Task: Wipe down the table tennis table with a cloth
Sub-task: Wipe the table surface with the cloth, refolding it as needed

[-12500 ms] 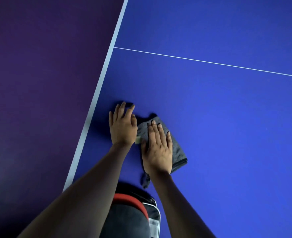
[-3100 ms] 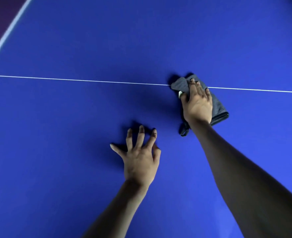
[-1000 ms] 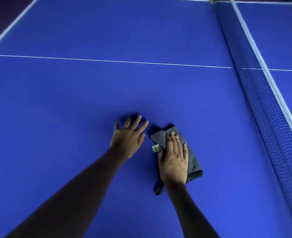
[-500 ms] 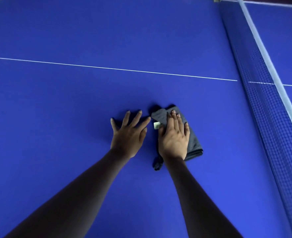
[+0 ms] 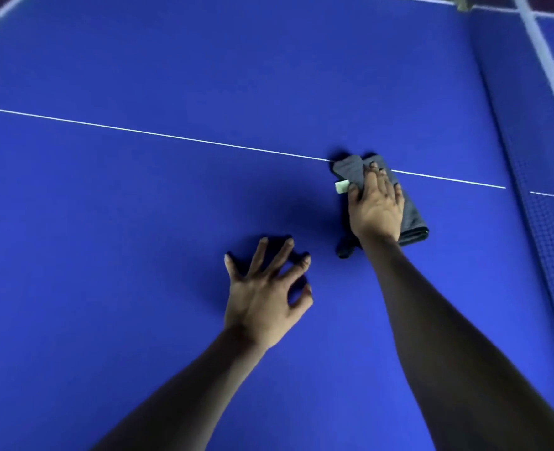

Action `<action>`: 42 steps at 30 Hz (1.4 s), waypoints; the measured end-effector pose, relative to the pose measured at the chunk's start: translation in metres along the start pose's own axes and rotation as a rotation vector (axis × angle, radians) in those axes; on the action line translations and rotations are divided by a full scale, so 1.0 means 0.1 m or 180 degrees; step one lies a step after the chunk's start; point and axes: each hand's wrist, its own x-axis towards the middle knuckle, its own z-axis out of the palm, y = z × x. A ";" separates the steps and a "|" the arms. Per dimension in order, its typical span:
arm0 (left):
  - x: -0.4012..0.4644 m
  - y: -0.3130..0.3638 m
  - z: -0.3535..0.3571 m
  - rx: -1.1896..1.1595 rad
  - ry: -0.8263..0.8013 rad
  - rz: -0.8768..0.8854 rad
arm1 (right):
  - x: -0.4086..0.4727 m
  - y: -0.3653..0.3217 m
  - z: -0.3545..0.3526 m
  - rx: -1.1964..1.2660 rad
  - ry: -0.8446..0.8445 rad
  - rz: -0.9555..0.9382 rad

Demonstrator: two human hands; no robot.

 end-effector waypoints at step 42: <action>-0.05 1.03 0.26 0.0256 0.0240 -0.0213 | 0.20 1.23 -0.43 -0.0012 -0.0349 -0.0127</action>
